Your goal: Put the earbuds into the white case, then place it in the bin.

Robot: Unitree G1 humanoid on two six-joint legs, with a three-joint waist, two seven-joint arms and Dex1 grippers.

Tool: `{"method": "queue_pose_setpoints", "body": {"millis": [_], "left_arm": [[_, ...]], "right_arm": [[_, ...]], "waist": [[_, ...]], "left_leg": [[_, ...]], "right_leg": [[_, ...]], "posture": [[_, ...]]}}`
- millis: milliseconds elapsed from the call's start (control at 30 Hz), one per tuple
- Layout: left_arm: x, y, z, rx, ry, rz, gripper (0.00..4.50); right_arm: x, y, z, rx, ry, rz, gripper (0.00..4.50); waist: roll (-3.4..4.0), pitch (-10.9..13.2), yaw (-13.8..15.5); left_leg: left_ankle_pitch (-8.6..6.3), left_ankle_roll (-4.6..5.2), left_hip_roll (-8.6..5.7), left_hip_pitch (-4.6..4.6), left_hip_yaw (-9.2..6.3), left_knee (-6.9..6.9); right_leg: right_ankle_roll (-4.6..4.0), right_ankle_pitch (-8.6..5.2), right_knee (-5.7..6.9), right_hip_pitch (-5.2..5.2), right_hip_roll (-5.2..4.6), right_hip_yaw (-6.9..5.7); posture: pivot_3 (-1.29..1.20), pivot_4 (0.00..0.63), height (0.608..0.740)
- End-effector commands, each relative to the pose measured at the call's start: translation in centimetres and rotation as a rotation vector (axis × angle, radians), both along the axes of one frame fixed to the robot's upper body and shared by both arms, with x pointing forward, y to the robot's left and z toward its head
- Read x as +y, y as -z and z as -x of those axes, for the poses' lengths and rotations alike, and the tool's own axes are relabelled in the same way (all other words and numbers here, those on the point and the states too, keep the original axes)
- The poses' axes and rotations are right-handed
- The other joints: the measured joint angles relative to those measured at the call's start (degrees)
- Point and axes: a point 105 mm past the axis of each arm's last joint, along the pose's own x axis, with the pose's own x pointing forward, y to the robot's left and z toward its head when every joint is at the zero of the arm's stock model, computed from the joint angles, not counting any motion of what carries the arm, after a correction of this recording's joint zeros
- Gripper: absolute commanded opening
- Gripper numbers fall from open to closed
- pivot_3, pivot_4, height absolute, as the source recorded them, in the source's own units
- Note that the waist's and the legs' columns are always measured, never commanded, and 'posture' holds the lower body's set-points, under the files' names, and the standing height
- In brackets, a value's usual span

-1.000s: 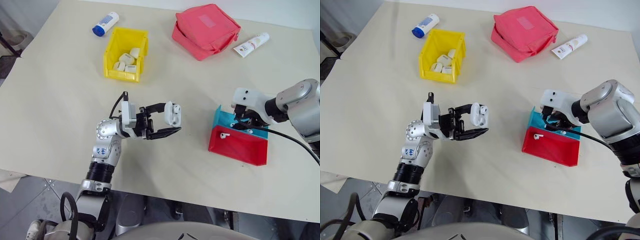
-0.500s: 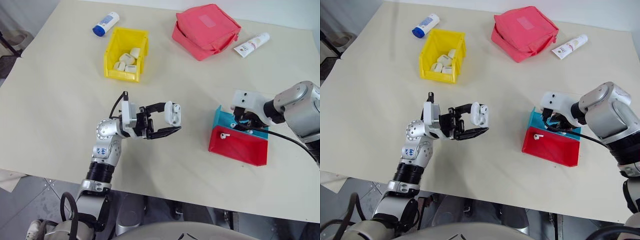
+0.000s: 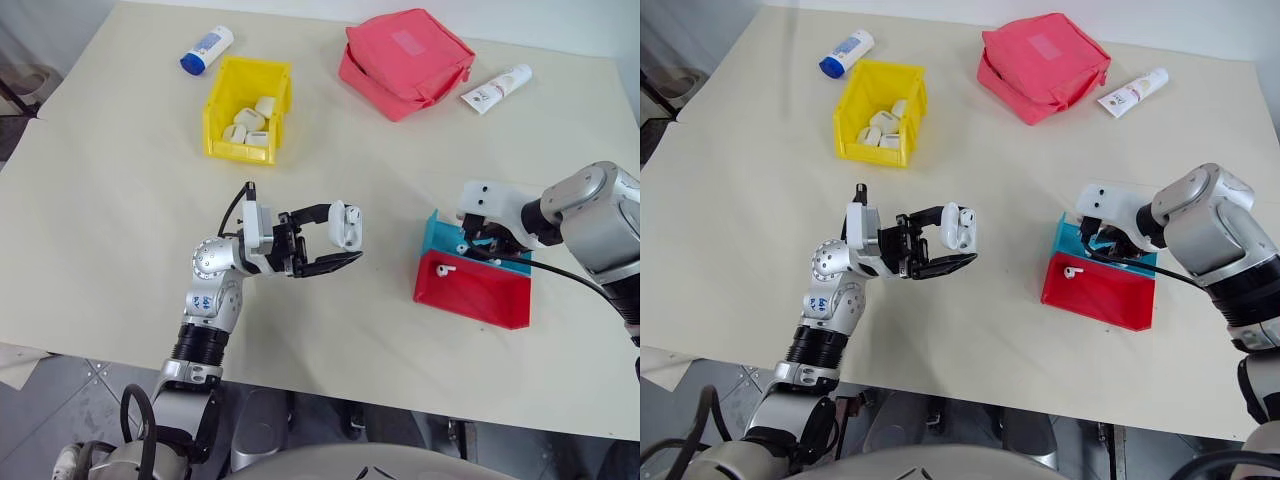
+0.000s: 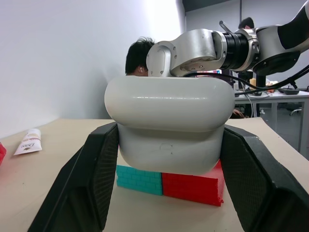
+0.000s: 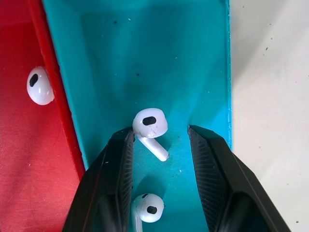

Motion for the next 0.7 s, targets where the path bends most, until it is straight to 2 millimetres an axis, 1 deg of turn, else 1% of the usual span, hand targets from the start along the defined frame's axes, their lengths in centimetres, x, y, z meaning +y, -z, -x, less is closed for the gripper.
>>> {"method": "queue_pose_setpoints", "body": {"millis": [33, 167, 700], "left_arm": [[-0.02, -0.98, 0.45, -0.056, -0.001, 0.014, 2.79], [0.01, -0.99, 0.43, -0.056, -0.003, 0.013, 2.79], [0.03, -1.05, 0.24, -0.06, -0.007, 0.01, 2.79]], "right_arm": [[0.38, -0.28, -0.21, -0.01, 0.006, -0.026, 1.82], [0.49, -0.32, -0.22, -0.005, 0.015, -0.027, 1.82], [1.14, 0.18, -0.3, 0.045, 0.135, -0.054, 1.82]], "waist": [[0.0, 0.0, -0.29], [0.0, 0.0, -0.71], [0.0, 0.0, -0.81]], "left_leg": [[0.0, 0.0, 0.0, 0.0, 0.0, 0.0], [0.0, 0.0, 0.0, 0.0, 0.0, 0.0], [0.0, 0.0, 0.01, 0.0, 0.0, -0.01]], "right_leg": [[0.0, 0.0, 0.0, 0.0, 0.0, 0.0], [0.0, 0.0, 0.0, 0.0, 0.0, 0.0], [0.0, 0.0, 0.0, -0.01, 0.0, 0.02]], "posture": [[0.0, 0.15, 0.74], [0.0, 0.15, 0.74], [0.0, 0.15, 0.74]]}}
